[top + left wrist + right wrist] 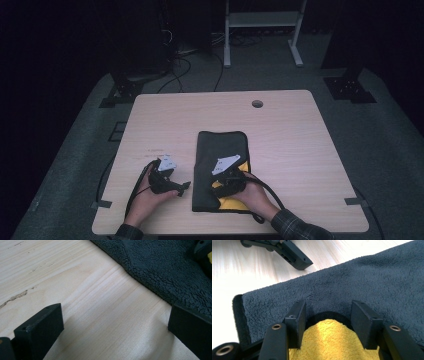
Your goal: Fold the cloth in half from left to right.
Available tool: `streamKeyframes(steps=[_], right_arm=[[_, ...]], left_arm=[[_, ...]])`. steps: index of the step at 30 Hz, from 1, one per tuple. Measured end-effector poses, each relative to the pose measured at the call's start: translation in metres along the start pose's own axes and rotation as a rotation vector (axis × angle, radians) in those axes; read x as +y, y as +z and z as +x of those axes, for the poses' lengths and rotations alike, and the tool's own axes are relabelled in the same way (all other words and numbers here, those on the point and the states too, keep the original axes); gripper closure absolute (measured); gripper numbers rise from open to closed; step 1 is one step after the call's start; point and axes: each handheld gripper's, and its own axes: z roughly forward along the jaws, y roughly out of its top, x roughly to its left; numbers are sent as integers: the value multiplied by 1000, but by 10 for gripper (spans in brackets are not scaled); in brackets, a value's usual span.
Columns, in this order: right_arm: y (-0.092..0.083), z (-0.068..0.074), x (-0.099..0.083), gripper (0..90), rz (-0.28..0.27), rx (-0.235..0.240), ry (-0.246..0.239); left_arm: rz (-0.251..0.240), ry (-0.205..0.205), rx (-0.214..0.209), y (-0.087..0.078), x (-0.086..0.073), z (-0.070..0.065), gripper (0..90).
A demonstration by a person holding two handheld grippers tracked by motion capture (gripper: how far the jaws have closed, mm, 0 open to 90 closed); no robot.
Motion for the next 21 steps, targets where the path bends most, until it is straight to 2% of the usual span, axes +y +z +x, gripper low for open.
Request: streamKeyframes(steps=[7,11,15,21], right_arm=[[-3,5,-1,662,7,-20,-55],[-10,6,-1,746,3,-27,-70],[-25,4,-4,810,-13,-25,-51],[-48,0,-13,816,-36,-4,-6]], left_arm=[[1,1,0,0,0,0,0],[0,0,-1,0,0,0,0],[1,4,1,0,0,0,0],[0,4,1,0,0,0,0]])
